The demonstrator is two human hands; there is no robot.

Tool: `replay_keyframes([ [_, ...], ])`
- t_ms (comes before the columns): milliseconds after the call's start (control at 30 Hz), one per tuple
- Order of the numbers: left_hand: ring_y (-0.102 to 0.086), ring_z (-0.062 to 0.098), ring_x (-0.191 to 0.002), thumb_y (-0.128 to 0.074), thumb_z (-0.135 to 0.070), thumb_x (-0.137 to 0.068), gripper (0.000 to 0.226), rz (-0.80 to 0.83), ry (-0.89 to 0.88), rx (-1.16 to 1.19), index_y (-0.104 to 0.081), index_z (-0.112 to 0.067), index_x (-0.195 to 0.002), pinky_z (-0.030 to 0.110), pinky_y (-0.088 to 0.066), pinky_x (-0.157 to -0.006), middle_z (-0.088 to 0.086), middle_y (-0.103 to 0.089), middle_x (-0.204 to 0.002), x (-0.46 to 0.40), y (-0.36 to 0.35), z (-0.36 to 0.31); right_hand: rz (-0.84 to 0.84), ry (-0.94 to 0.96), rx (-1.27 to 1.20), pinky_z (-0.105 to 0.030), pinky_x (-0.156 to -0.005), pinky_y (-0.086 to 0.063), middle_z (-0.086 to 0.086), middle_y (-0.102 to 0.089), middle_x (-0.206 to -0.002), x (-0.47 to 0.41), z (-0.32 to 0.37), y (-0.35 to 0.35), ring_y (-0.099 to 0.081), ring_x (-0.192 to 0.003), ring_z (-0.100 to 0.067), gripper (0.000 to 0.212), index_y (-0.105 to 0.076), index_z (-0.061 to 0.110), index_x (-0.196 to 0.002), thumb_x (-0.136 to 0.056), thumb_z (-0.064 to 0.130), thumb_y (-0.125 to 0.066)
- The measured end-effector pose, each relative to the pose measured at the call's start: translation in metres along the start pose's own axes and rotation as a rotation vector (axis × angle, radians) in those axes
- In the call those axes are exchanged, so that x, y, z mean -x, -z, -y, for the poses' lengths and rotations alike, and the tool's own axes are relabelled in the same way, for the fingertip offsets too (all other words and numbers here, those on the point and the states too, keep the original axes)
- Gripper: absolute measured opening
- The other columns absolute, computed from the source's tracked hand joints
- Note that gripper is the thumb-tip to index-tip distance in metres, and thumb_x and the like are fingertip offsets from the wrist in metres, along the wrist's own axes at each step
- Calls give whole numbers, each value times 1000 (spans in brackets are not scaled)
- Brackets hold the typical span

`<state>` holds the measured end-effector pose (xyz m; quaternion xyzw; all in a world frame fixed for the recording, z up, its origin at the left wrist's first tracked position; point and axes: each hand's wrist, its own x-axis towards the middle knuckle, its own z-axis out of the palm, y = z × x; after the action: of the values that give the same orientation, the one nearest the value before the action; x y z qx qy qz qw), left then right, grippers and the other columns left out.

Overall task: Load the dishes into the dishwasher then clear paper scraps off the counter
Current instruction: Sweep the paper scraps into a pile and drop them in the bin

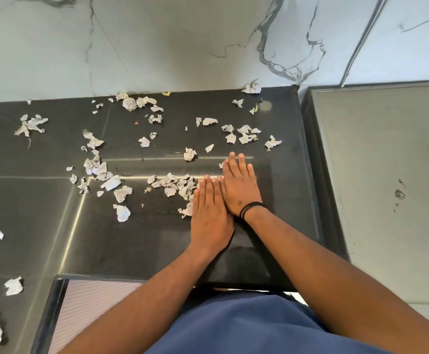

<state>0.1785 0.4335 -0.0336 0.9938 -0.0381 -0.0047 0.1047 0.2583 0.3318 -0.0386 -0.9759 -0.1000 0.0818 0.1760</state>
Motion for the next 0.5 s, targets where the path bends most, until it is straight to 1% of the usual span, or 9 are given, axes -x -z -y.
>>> replay_keyframes([
  [67,-17,35,-154,-34,-27,-96,68,-53,-19,44,-25,4,-156,50,-20,-125,25,-22,-163,0,-3,-1,22,79,-163,-44,-124,-2,-8,-10,-167,-5,1,7,1,-154,-27,50,-28,9,-154,-108,27,-26],
  [100,-12,33,-156,-33,-32,-98,69,-48,-39,75,-22,3,-157,48,-16,-126,23,-18,-165,-3,-3,-2,-17,99,-270,-46,-125,-6,-9,-16,-166,-5,-4,12,-4,-154,-28,48,-33,7,-152,-107,23,-28],
  [133,-7,30,-156,-32,-37,-100,72,-20,-79,106,-18,1,-158,46,-11,-127,20,-13,-166,-6,-2,-4,-106,108,-320,-49,-124,-12,-12,-23,-163,-4,-12,16,-9,-153,-30,47,-38,4,-149,-106,20,-31],
  [200,4,25,-157,-32,-49,-101,79,97,-212,165,-11,-2,-160,43,-4,-128,15,-3,-168,-11,-2,-11,-336,22,-192,-54,-122,-17,-18,-28,-160,-3,-36,21,-15,-151,-37,49,-42,0,-146,-103,22,-35],
  [233,10,23,-156,-34,-55,-100,83,176,-274,172,-8,-4,-160,43,-2,-128,13,1,-169,-13,-2,-15,-380,-81,-131,-53,-122,-14,-19,-24,-161,-3,-50,24,-12,-151,-38,54,-36,0,-149,-103,28,-36],
  [300,20,21,-154,-37,-67,-97,94,296,-335,108,-3,-9,-162,41,5,-127,9,11,-169,-16,-4,-20,-326,-277,-74,-49,-124,-8,-20,-10,-164,-5,-74,32,-4,-153,-37,69,-18,1,-155,-103,43,-34],
  [333,24,20,-153,-36,-72,-95,98,309,-345,65,0,-10,-162,39,9,-126,7,16,-168,-16,-6,-21,-276,-334,-50,-48,-125,-8,-20,-7,-165,-8,-82,33,-2,-153,-36,74,-13,1,-156,-103,48,-30],
  [400,27,17,-152,-32,-76,-94,100,297,-348,22,5,-13,-162,36,12,-124,4,21,-168,-16,-7,-18,-200,-358,1,-48,-125,-8,-20,-5,-165,-16,-88,35,-1,-153,-34,78,-8,1,-157,-102,54,-23],
  [500,25,16,-153,-28,-78,-94,100,281,-359,3,4,-13,-162,37,9,-126,5,16,-169,-16,-8,-15,-134,-288,-24,-47,-125,-4,-19,-2,-165,-34,-73,34,3,-153,-32,77,-6,2,-157,-103,55,-18],
])
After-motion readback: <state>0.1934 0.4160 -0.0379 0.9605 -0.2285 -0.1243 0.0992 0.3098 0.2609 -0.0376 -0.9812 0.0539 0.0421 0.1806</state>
